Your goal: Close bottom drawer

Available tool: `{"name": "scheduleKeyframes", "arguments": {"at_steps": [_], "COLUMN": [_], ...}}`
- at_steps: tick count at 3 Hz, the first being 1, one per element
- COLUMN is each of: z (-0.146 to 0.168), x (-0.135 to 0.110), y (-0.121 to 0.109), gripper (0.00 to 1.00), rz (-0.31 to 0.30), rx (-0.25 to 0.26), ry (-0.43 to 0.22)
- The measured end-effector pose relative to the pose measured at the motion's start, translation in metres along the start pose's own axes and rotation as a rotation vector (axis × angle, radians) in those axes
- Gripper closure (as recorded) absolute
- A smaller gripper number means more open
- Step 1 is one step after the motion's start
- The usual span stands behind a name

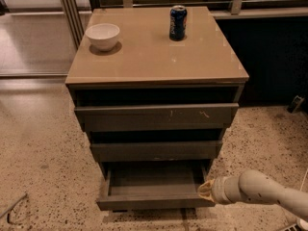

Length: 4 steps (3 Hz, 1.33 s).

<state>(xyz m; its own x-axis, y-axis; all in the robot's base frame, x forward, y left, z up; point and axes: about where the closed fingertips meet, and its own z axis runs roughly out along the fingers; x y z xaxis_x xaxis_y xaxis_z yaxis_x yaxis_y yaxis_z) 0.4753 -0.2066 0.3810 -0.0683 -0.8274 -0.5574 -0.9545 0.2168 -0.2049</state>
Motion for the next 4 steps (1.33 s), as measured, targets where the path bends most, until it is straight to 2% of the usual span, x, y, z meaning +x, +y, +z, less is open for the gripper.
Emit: {"name": "scheduleKeyframes", "arguments": {"at_steps": [1,2,4], "z": [0.009,0.013,0.071], "x": [0.0,0.003,0.054], "y": [-0.003,0.001,0.034], "gripper": [1.0,1.0,1.0], "rz": [0.004,-0.008,0.035], "rx": [-0.002,-0.025,-0.115], "ry": [-0.008,0.011,0.047]}}
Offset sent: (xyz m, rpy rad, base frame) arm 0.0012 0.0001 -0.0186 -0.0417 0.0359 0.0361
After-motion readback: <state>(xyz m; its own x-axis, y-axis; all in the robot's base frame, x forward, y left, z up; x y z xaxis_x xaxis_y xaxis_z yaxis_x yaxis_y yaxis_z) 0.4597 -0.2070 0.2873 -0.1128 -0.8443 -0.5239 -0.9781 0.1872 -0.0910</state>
